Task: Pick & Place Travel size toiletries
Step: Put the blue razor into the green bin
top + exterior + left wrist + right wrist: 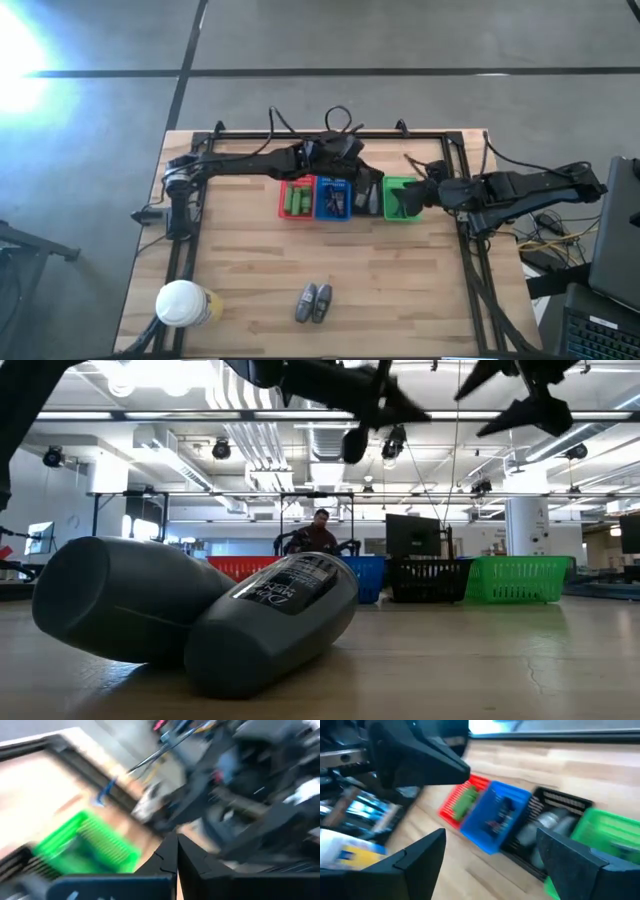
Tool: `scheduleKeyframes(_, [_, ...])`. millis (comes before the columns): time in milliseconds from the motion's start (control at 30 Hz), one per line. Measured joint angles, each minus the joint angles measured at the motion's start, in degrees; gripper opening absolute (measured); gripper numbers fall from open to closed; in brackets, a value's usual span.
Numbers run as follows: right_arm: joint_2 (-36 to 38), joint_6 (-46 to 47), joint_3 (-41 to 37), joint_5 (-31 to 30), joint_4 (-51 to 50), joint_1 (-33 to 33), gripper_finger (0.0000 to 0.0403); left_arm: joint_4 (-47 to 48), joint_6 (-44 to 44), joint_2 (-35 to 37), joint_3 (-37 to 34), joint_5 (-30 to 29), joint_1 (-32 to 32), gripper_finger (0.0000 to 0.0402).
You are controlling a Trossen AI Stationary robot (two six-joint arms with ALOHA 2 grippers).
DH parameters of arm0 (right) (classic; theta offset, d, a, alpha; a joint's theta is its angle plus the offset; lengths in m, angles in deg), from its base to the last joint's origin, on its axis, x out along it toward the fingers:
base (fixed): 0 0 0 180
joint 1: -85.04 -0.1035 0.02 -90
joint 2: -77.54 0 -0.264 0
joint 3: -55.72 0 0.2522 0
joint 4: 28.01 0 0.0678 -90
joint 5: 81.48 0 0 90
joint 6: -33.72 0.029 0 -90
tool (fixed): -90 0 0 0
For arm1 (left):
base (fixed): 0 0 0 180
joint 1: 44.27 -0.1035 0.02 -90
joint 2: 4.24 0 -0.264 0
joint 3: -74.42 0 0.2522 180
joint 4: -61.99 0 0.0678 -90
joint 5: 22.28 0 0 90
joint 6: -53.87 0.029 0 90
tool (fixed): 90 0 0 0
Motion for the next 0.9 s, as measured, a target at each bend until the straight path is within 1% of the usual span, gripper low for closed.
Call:
scheduleKeyframes(100, [-0.7,1.8,-0.2,0.0,-6.2,0.0,0.0297,6.7,4.3,-0.1,-1.0,-3.5,-0.3,0.0002])
scheduleKeyframes(167, [-1.3,3.0,-0.3,0.2,-8.2,0.0,0.0294,9.3,7.5,-0.2,-1.5,-5.5,-0.3,0.0003])
scheduleKeyframes(333, [-1.7,6.3,-0.2,0.6,-12.3,-0.1,0.0292,10.4,10.1,-0.1,-1.7,-6.1,-0.2,0.0004])
scheduleKeyframes(433, [-1.6,11.0,1.0,-0.1,-16.3,1.6,0.0299,15.7,10.7,0.8,-1.7,-6.9,-0.2,0.0019])
scheduleKeyframes(500, [-2.2,8.7,2.1,0.0,-18.5,4.1,0.0303,21.2,12.6,2.1,-1.7,-8.1,-0.3,0.0040])
scheduleKeyframes(600, [-5.2,3.1,4.1,0.2,-20.5,9.6,0.0301,29.8,14.0,4.1,-1.8,-11.5,-0.4,0.0077])
scheduleKeyframes(700, [-10.6,-4.6,6.5,3.7,-23.3,18.7,0.0291,35.9,16.8,6.1,-2.5,-12.3,-0.5,0.0108])
scheduleKeyframes(800, [-17.4,-14.9,8.3,10.3,-25.7,30.2,0.0279,37.9,18.0,8.6,-3.8,-12.1,-0.4,0.0125])
scheduleKeyframes(833, [-19.8,-19.0,9.0,11.5,-26.1,33.6,0.0275,38.1,18.0,9.4,-4.5,-12.0,-0.4,0.0127])
scheduleKeyframes(900, [-24.3,-26.6,10.9,12.1,-27.1,39.6,0.0268,37.9,17.8,11.0,-6.1,-11.6,-0.4,0.0129])
